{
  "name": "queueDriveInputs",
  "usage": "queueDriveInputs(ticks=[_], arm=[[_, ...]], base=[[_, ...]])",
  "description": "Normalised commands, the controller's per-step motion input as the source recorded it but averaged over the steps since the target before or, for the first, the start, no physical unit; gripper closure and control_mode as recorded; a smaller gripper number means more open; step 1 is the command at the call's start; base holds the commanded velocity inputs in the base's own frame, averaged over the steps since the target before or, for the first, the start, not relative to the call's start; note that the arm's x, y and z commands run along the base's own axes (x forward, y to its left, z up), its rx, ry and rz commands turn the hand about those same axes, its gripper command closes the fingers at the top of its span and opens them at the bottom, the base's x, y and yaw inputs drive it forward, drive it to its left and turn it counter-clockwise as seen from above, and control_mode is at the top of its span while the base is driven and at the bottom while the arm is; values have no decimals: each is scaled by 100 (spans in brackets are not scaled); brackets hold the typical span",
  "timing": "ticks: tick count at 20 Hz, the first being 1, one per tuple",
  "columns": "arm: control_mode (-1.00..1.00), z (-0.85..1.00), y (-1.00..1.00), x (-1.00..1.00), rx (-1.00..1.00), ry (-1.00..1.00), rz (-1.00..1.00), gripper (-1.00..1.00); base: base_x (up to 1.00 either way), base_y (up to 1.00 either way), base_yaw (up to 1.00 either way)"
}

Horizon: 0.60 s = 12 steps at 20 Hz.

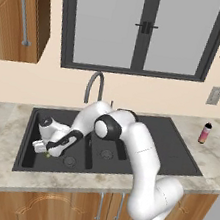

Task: Turn on the sink faucet. Then move the broccoli from the counter to the sink. Turn off the sink. Move the vegetable from the sink to the pot next to the stove. Finally move the pot to the rear right burner.

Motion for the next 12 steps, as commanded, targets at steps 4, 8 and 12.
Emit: queueDriveInputs(ticks=[4, 8, 12], arm=[[-100, -17, -1, 3, 0, 0, -1, -100], [-100, -3, -11, 0, 0, 0, -7, -100], [-100, 0, -8, -3, 0, 2, -12, -100]], base=[[0, 0, 0], [0, 0, 0], [0, 0, 0]])
